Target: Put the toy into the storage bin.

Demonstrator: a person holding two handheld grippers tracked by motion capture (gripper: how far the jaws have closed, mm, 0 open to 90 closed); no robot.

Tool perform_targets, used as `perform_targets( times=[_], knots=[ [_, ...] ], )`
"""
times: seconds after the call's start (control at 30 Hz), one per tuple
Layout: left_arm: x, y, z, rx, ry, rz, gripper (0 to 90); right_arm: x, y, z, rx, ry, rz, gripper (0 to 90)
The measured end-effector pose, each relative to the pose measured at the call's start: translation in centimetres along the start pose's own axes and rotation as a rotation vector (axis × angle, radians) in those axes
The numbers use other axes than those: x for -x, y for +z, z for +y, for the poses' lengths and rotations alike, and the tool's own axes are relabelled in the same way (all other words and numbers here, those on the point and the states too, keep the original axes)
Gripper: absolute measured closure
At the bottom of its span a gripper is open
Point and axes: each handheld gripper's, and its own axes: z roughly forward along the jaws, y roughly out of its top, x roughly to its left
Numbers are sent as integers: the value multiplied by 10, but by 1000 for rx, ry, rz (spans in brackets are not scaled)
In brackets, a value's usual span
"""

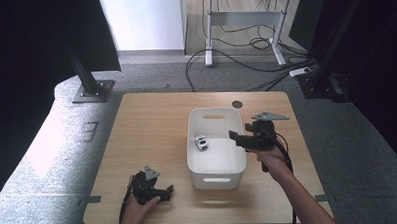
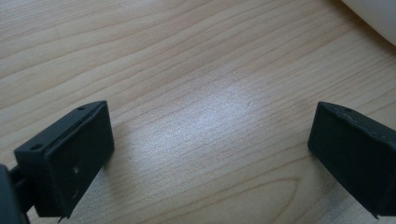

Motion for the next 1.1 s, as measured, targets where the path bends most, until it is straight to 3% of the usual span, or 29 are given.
perform_targets(
  times=[0.23,0.53,0.8,1.1],
  knots=[
    [0,0,0,2,-2,0,2,21,-27,-15,72,17,-27,274],
    [0,0,0,3,-3,-1,2,45,-49,-43,96,32,-69,271],
    [0,0,0,1,-1,-1,2,56,-53,-64,92,39,-89,267],
    [0,0,0,2,-1,-2,2,60,-50,-72,94,50,-100,259]
  ],
)
